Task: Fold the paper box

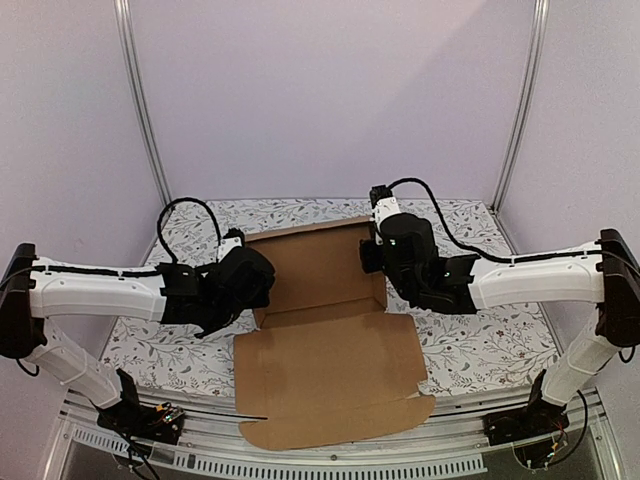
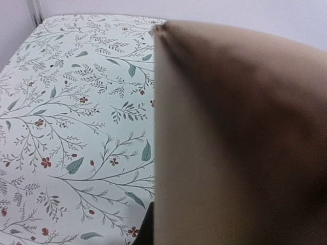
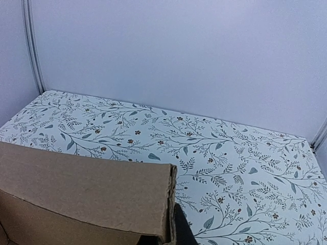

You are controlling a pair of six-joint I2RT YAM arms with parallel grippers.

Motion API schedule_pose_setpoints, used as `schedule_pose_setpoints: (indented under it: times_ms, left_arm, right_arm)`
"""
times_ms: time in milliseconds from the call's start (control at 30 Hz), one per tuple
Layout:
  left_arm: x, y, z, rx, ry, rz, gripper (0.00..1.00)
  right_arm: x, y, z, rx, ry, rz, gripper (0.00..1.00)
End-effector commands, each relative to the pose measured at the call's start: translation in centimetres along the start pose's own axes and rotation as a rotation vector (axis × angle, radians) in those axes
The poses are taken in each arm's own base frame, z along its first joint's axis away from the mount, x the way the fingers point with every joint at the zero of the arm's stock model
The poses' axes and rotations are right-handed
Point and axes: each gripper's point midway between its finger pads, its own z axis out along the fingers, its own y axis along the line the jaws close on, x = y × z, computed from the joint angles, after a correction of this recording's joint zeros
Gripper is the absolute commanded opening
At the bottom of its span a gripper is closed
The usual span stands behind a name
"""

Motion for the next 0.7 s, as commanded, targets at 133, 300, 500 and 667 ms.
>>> schedule_pose_setpoints:
  times_ms: [133,300,500,667]
  left_arm:
    - [-1.2,-0.7,-0.4,0.035,-0.021,-0.060,0.00]
    - [-1.4,-0.6,-0.4,0.029,-0.028,-0.062,0.00]
    - [-1.3,-0.4,-0.3,0.025,-0.032,-0.064,0.00]
    - [-1.4,-0.4,-0.2,0.024,-0.033,-0.065,0.00]
  right_arm:
    - [-0.2,1.6,0.3,-0.055,-0.012,-0.006,0.01]
    - [1.2,1.4,-0.1,-0.070,0.023,0.014,0.41]
    - [3.7,1.3,-1.5,-0.087,0.076,0.024,0.50]
    - [6.0,0.6,-2.3,-0.065,0.116,0.027,0.51]
